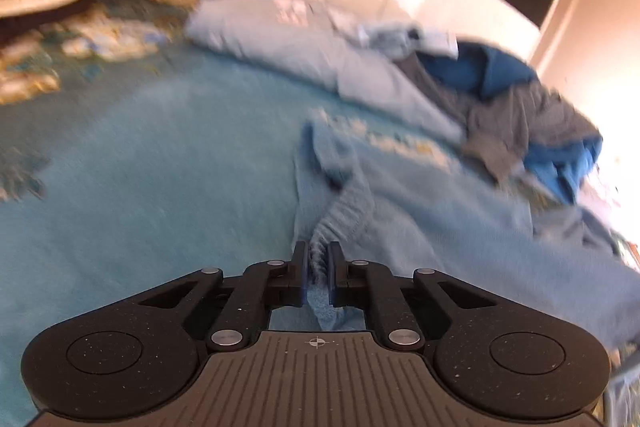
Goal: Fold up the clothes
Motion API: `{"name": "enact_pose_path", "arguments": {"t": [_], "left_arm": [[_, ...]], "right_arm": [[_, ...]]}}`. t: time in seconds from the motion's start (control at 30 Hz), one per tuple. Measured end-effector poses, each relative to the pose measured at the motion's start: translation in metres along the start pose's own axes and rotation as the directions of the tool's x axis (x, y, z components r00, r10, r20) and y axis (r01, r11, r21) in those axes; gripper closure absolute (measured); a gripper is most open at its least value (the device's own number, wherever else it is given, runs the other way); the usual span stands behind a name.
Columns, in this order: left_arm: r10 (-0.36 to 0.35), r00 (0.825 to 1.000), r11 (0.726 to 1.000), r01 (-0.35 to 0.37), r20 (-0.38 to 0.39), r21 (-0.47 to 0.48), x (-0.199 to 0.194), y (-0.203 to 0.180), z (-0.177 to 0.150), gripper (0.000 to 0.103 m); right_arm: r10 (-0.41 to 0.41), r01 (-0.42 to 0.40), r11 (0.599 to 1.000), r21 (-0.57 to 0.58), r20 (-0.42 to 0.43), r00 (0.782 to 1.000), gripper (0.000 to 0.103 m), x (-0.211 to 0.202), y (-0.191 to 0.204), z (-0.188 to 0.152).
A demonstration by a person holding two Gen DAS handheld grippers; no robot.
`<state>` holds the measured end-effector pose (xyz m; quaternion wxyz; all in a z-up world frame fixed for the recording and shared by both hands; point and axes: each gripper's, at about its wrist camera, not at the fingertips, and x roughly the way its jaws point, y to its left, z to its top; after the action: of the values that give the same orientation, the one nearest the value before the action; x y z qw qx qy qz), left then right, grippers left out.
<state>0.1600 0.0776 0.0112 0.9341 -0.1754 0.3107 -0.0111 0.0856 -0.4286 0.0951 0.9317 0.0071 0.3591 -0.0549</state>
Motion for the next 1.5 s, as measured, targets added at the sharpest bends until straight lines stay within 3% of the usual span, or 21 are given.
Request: {"name": "enact_pose_path", "arguments": {"t": [0.13, 0.23, 0.43, 0.6, 0.63, 0.67, 0.7, 0.77, 0.83, 0.87, 0.9, 0.97, 1.03, 1.07, 1.13, 1.2, 1.27, 1.37, 1.5], "left_arm": [[0.105, 0.982, 0.994, -0.102, 0.158, -0.026, -0.034, 0.017, 0.026, 0.103], [0.14, 0.97, 0.989, -0.128, 0.197, -0.069, -0.058, 0.044, 0.046, 0.103], [0.078, 0.991, 0.995, -0.071, 0.113, -0.063, -0.057, 0.054, 0.036, 0.103], [0.006, 1.0, 0.998, -0.005, 0.018, -0.055, -0.046, 0.05, 0.017, 0.101], [-0.008, 1.0, 0.999, 0.008, -0.001, -0.054, -0.044, 0.05, 0.013, 0.098], [-0.023, 1.0, 0.998, 0.022, -0.018, -0.055, -0.04, 0.047, 0.009, 0.084], [-0.039, 0.999, 0.997, 0.037, -0.03, -0.061, -0.034, 0.042, 0.006, 0.06], [-0.073, 0.996, 0.995, 0.069, -0.051, -0.068, -0.022, 0.031, -0.003, 0.048], [-0.088, 0.993, 0.995, 0.085, -0.075, -0.043, -0.008, 0.018, -0.01, 0.042], [-0.076, 0.993, 0.997, 0.073, -0.091, -0.03, -0.001, 0.011, -0.013, 0.033], [-0.056, 0.994, 0.998, 0.054, -0.099, -0.024, 0.004, 0.006, -0.016, 0.031], [-0.025, 0.995, 0.999, 0.022, -0.094, -0.031, 0.01, 0.001, -0.022, 0.031], [-0.026, 0.996, 0.998, 0.021, -0.085, -0.061, 0.015, 0.001, -0.022, 0.03], [-0.027, 0.996, 0.997, 0.021, -0.081, -0.072, 0.017, 0.0, -0.022, 0.031], [-0.026, 0.997, 0.996, 0.02, -0.076, -0.087, 0.021, -0.003, -0.019, 0.044], [-0.019, 0.997, 0.993, 0.01, -0.079, -0.115, 0.028, -0.006, -0.017, 0.068], [-0.023, 0.996, 0.986, 0.008, -0.088, -0.167, 0.034, -0.007, -0.018, 0.083], [0.022, 0.998, 0.978, -0.032, -0.052, -0.206, 0.034, -0.013, -0.017, 0.093], [0.066, 0.996, 0.971, -0.05, 0.058, -0.234, 0.01, -0.015, 0.001, 0.095]], "right_arm": [[0.033, -0.031, 0.999, 0.041, -0.038, 0.999, 0.068, -0.006, 0.001, -0.024], [0.059, -0.052, 0.995, 0.088, -0.075, 0.995, 0.067, -0.003, 0.001, -0.045], [0.086, -0.067, 0.983, 0.172, -0.106, 0.991, 0.064, 0.009, 0.007, -0.075], [0.049, -0.019, 0.977, 0.213, -0.137, 0.989, 0.058, 0.023, 0.007, -0.083], [0.051, -0.019, 0.974, 0.224, -0.136, 0.989, 0.057, 0.025, 0.008, -0.083], [0.06, -0.028, 0.972, 0.235, -0.131, 0.99, 0.053, 0.026, 0.01, -0.084], [0.069, -0.038, 0.97, 0.24, -0.124, 0.99, 0.052, 0.026, 0.014, -0.085], [0.087, -0.058, 0.968, 0.242, -0.113, 0.99, 0.049, 0.027, 0.022, -0.085], [0.117, -0.091, 0.967, 0.237, -0.098, 0.988, 0.057, 0.025, 0.028, -0.085], [0.134, -0.11, 0.966, 0.235, -0.09, 0.987, 0.077, 0.024, 0.029, -0.085], [0.148, -0.122, 0.963, 0.24, -0.092, 0.985, 0.1, 0.024, 0.028, -0.085], [0.144, -0.121, 0.964, 0.235, -0.081, 0.986, 0.099, 0.022, 0.022, -0.082], [0.044, -0.035, 0.979, 0.199, -0.041, 0.998, 0.1, 0.014, 0.004, -0.073], [-0.012, 0.016, 0.981, 0.192, -0.023, 1.0, 0.1, 0.011, -0.007, -0.067], [-0.112, 0.11, 0.975, 0.192, 0.0, 0.994, 0.099, 0.008, -0.032, -0.057], [-0.184, 0.179, 0.962, 0.207, 0.002, 0.983, 0.099, 0.01, -0.06, -0.049], [-0.221, 0.215, 0.948, 0.234, 0.0, 0.975, 0.099, 0.014, -0.081, -0.044], [-0.237, 0.23, 0.936, 0.266, -0.006, 0.972, 0.1, 0.02, -0.104, -0.038], [-0.255, 0.249, 0.945, 0.211, 0.0, 0.967, 0.1, 0.023, -0.1, -0.033]]}}
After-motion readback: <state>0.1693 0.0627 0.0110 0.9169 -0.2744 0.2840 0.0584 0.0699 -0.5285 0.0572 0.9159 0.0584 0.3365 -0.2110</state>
